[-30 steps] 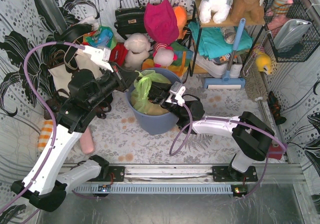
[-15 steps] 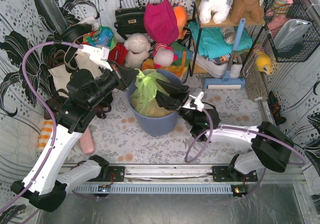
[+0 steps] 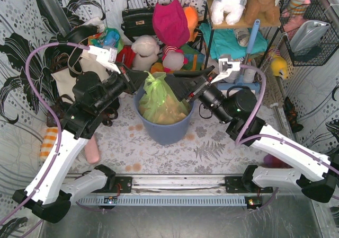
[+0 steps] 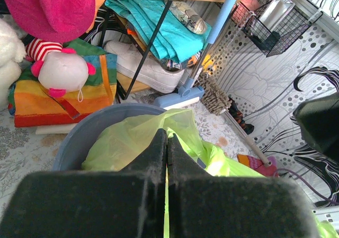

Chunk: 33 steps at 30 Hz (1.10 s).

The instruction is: Tie the trash bag

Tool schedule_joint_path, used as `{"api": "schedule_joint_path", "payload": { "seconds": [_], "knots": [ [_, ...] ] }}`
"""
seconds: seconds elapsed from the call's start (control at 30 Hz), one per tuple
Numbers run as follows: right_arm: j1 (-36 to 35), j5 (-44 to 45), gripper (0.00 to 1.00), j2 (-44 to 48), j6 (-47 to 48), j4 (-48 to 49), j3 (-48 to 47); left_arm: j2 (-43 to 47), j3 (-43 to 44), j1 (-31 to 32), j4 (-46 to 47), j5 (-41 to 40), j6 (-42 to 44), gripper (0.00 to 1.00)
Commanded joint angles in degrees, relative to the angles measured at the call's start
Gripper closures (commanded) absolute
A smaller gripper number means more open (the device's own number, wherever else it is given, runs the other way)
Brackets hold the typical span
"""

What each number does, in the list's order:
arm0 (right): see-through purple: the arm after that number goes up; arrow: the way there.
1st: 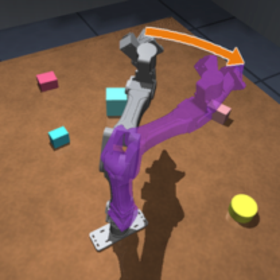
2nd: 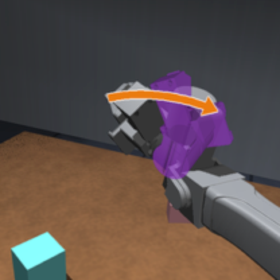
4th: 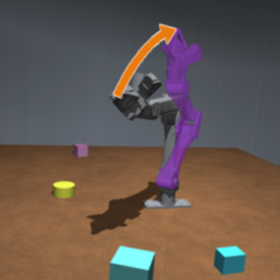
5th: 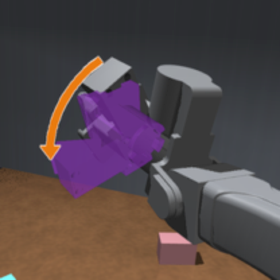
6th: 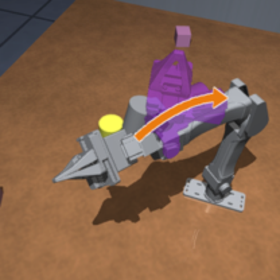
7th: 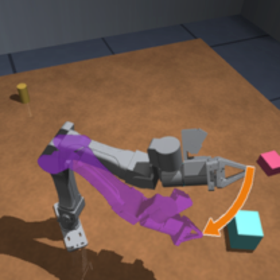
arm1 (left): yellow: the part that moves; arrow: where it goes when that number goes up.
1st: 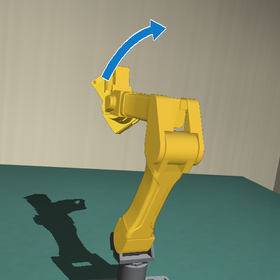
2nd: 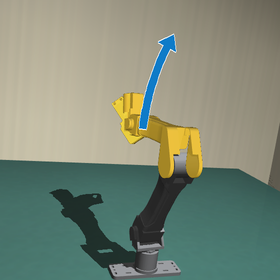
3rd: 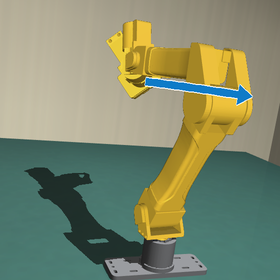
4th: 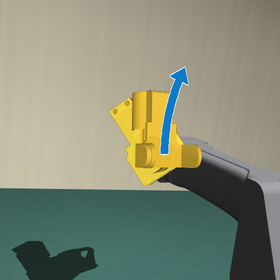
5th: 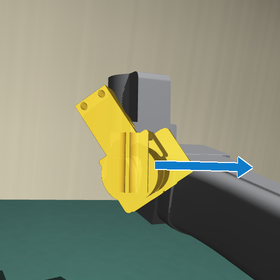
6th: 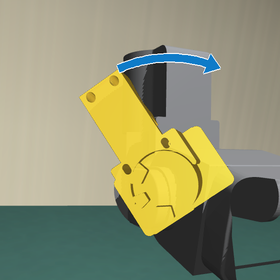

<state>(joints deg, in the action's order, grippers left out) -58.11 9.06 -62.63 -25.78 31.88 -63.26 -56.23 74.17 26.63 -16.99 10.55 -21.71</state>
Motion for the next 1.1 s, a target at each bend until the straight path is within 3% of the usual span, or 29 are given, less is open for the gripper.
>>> {"api": "schedule_joint_path", "payload": {
  "seconds": [0.0,0.1,0.27,0.43,0.5,0.63,0.67,0.73,0.77,1.07],
  "knots": [
    [-0.3,-1.5,0.40,-1.7,-18.3,-28.2,-7.0,-0.2,2.2,0.1,3.8,0.2,1.2,1.00],
    [-0.3,-5.3,0.38,-3.8,-23.4,-33.4,-11.5,-0.2,2.6,0.1,3.5,0.6,1.2,1.00],
    [-0.3,-9.3,0.46,-6.9,-27.2,-38.2,-15.3,-0.3,3.0,0.1,3.7,1.4,1.0,1.00],
    [-0.3,-9.1,0.60,-6.5,-28.5,-36.9,-14.1,-0.2,2.4,0.1,4.0,1.7,0.8,1.00],
    [-0.3,-8.9,0.53,-6.7,-28.5,-37.2,-14.5,-0.2,2.4,0.1,3.9,1.9,0.8,1.00],
    [-0.3,-9.1,0.61,-7.1,-28.5,-36.6,-14.4,-0.1,2.5,0.1,3.8,1.9,1.0,1.00],
    [-0.3,-9.2,0.67,-7.1,-28.4,-36.4,-14.4,-0.1,2.5,0.1,3.8,1.9,1.0,1.00],
    [-0.3,-9.7,0.93,-7.1,-27.8,-36.1,-14.5,-0.1,2.4,0.1,3.8,1.8,1.1,1.00],
    [-0.3,-9.6,1.00,-7.0,-27.4,-36.3,-14.5,-0.1,2.3,0.1,3.9,1.6,1.1,1.00],
    [-0.3,-3.7,1.00,-3.9,-21.9,-43.9,-16.1,-2.3,5.5,0.1,4.1,-3.8,6.9,1.00]
  ]
}}
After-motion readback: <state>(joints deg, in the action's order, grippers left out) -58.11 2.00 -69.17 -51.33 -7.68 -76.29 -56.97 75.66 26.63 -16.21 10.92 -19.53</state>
